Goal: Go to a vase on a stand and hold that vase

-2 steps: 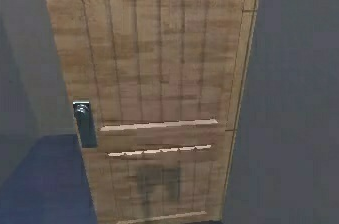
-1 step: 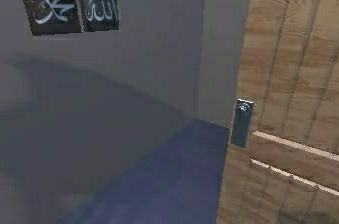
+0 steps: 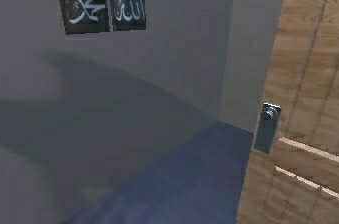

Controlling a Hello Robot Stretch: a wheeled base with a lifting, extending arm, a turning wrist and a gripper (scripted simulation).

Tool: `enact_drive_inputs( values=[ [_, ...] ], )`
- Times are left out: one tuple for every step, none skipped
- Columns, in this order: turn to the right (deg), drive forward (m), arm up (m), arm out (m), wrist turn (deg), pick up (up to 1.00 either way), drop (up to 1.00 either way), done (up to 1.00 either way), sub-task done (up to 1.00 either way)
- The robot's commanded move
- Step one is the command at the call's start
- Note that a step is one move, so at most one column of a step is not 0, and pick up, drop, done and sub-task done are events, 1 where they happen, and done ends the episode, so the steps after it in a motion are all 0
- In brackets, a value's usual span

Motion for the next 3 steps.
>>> enact_drive_inputs(
  values=[
    [0.0, 1.0, 0.0, 0.0, 0.0, 0.0, 0.0, 0.0, 0.0],
    [0.0, 0.1, 0.0, 0.0, 0.0, 0.0, 0.0, 0.0, 0.0],
    [42.0, 0.0, 0.0, 0.0, 0.0, 0.0, 0.0, 0.0, 0.0]
  ],
)
